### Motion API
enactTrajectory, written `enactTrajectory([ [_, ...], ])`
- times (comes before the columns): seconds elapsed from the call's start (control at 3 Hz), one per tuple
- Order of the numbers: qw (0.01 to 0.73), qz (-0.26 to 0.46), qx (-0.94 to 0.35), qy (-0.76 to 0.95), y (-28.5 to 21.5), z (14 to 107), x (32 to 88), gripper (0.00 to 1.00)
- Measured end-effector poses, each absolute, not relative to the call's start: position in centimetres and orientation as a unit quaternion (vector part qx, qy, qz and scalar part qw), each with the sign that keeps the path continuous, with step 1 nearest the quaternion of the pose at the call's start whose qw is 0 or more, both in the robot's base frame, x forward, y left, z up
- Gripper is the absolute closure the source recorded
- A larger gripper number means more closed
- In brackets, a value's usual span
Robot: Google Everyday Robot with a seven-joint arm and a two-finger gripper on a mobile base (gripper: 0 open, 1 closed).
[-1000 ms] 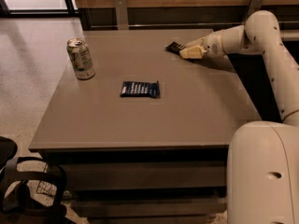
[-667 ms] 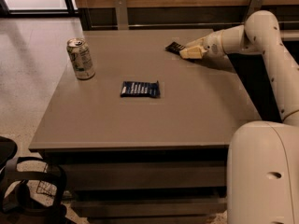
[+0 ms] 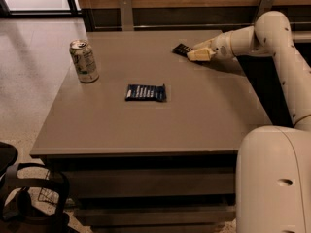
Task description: Pick rxbar chocolate
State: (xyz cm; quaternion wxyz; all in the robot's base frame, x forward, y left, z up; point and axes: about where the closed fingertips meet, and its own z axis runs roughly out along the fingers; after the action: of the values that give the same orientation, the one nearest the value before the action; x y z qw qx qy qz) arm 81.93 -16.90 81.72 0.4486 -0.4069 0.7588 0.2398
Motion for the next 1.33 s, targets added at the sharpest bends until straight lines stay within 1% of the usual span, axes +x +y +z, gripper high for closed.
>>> enactTrajectory([
  [1.0,0.498,0.187,-0.495,0.687,-16.3,92.3,78.2,1.00],
  [1.33,0.505,0.171,-0.514,0.671,-15.7,94.2,77.1,1.00],
])
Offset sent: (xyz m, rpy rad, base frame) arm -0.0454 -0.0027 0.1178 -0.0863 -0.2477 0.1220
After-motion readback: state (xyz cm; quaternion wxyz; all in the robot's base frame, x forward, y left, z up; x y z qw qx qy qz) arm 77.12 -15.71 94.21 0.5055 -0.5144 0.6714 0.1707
